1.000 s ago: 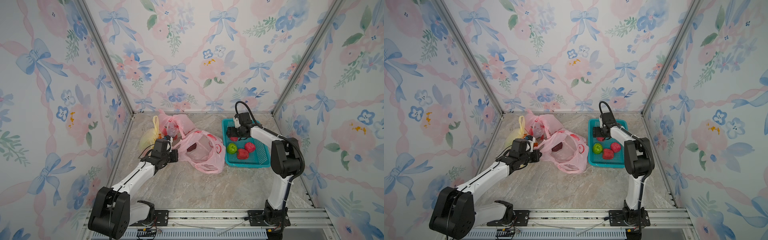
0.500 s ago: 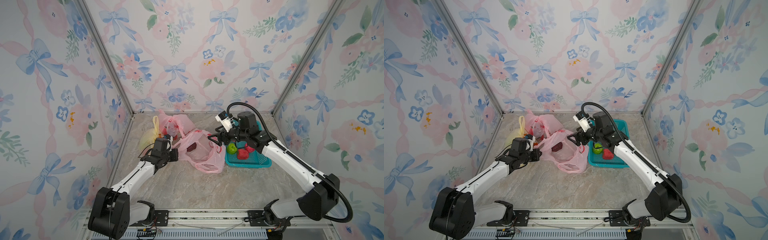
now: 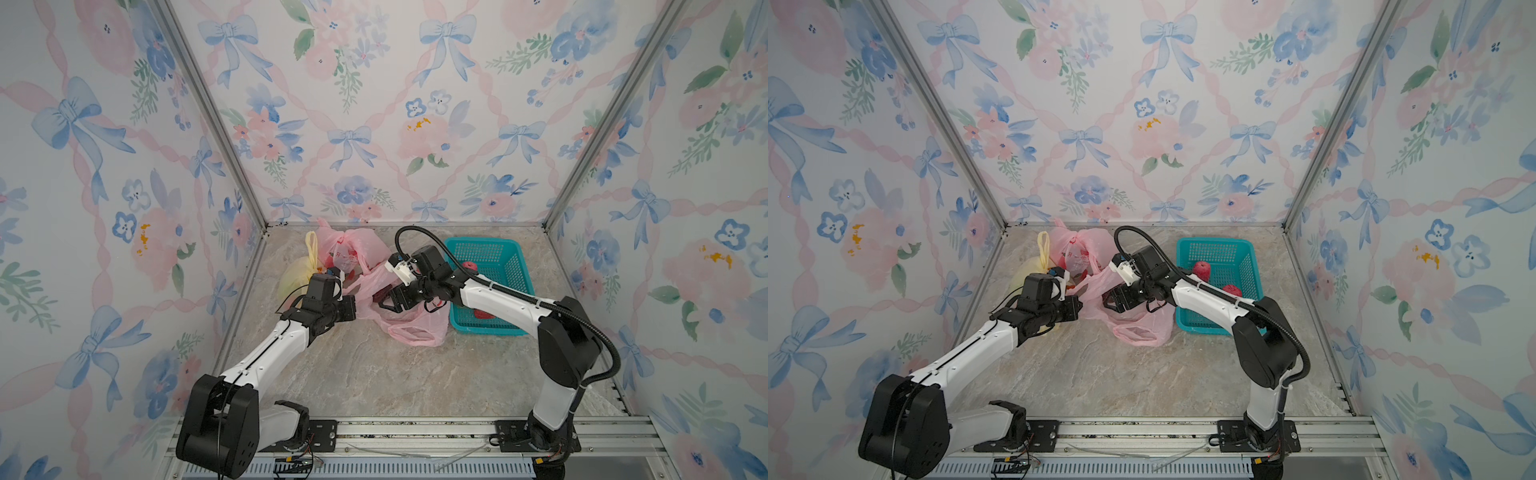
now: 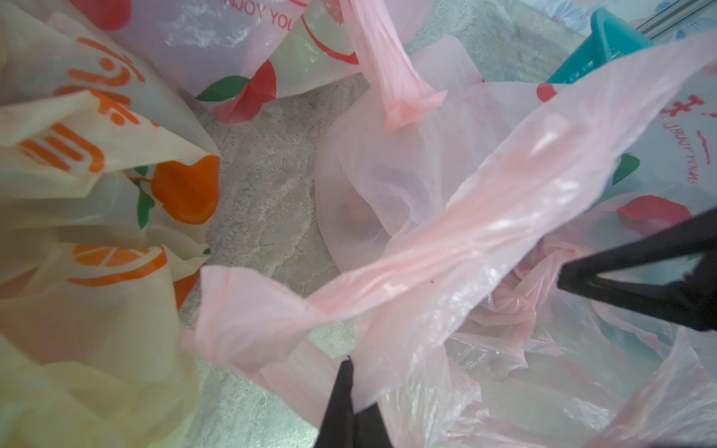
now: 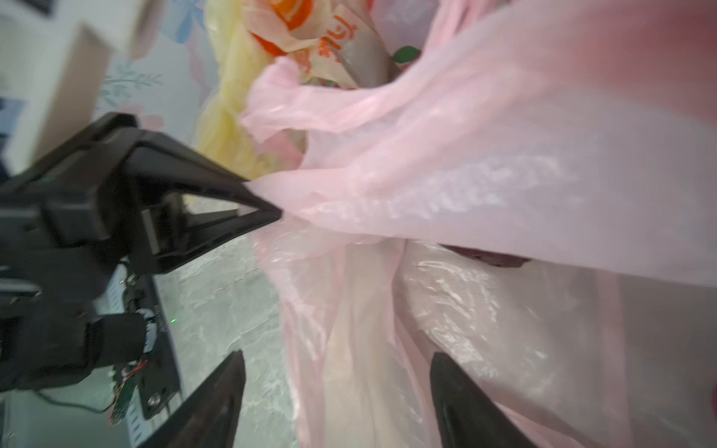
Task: Untie the knot of a plastic bag & take out the apple
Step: Pick up the apple from the plastic bag.
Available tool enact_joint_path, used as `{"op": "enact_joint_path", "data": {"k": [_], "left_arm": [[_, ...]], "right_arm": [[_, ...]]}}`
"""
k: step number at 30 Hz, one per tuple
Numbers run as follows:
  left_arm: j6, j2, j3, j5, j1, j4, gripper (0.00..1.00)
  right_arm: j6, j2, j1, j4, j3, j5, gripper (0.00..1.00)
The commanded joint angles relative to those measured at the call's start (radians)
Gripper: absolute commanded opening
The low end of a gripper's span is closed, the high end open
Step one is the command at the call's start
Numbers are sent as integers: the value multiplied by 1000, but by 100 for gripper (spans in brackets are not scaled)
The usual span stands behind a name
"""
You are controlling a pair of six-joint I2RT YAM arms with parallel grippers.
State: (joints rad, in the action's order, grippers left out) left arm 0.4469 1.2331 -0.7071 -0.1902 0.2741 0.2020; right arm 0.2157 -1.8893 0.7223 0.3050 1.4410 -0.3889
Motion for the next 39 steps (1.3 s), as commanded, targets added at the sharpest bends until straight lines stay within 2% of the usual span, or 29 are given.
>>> {"op": "enact_joint_path", "data": {"k": [1, 3, 10, 15, 17, 21, 26, 31, 39], "left_arm": [[-14, -20, 11, 8, 0, 22, 0], [-17, -15, 7, 3, 0, 21, 0], [-22, -2, -2, -15, 2, 18, 0], [-23, -9, 3, -14, 5, 19, 0], [-22, -9, 4, -12, 3, 19, 0], [-22, -10, 5, -8, 4, 15, 0], [-23, -4, 5, -14, 3, 12, 0], [-21, -14, 8, -22, 7, 9, 0], [-21, 2, -15, -31, 34, 11, 0]], "right_arm": [[55, -73, 9, 45, 122, 181, 76], [53, -125, 12, 82, 185, 237, 76], [78, -251, 10, 73, 294, 317, 80], [84, -289, 22, 69, 310, 281, 80], [69, -278, 37, 72, 297, 282, 81], [54, -150, 60, -138, 84, 287, 85], [62, -69, 58, -152, -2, 303, 84], [76, -110, 54, -93, 30, 322, 83], [108, -229, 24, -116, 162, 324, 86]]}}
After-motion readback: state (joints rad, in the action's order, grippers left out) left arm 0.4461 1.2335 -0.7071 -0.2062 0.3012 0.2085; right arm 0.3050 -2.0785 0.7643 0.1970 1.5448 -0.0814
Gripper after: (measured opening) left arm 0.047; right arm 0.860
